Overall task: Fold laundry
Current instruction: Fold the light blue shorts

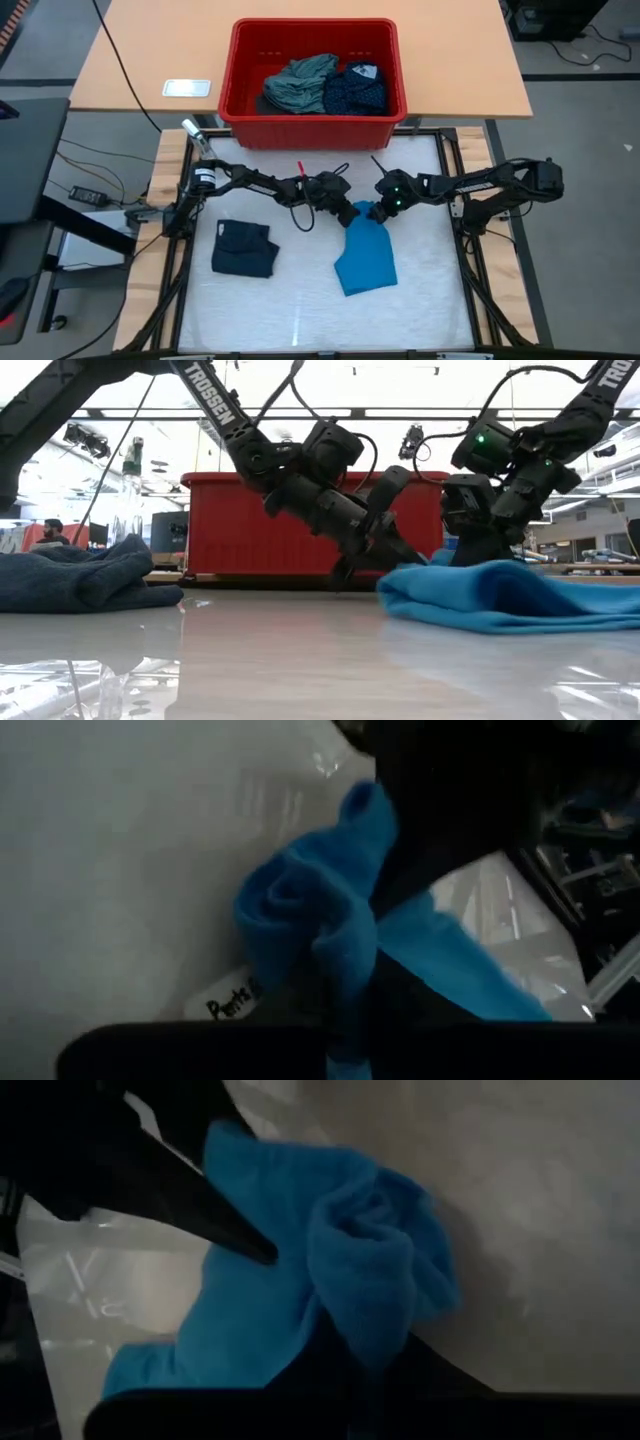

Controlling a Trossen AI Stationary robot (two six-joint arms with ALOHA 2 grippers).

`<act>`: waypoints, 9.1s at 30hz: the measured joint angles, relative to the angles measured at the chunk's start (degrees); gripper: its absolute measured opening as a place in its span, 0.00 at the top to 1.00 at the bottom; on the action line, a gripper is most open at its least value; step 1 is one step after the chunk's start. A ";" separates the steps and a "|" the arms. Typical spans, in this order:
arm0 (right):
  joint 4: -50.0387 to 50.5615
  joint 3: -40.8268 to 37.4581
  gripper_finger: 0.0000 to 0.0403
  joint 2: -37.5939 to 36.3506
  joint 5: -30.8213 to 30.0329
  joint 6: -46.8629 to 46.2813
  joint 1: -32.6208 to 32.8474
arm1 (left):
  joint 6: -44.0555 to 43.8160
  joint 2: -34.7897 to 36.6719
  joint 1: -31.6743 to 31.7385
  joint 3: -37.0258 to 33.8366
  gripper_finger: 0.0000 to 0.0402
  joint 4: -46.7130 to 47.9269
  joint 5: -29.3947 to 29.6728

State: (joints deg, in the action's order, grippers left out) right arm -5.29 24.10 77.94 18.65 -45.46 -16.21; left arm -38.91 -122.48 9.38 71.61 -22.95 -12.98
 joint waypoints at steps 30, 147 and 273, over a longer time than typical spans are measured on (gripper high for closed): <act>20.27 23.54 0.95 -23.56 -44.21 40.46 16.86 | 44.56 16.50 1.28 34.91 0.91 51.45 6.59; 40.87 16.15 0.57 -19.20 -33.88 -21.46 19.33 | 2.79 2.64 4.70 9.89 0.90 22.89 -23.26; 21.20 26.58 0.92 1.65 -34.19 19.25 23.91 | 2.09 27.89 -7.77 -34.84 0.44 -23.02 7.33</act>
State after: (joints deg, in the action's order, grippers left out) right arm 15.91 50.68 79.59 -15.54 -26.21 7.70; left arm -36.82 -94.58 1.61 36.77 -45.97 -5.65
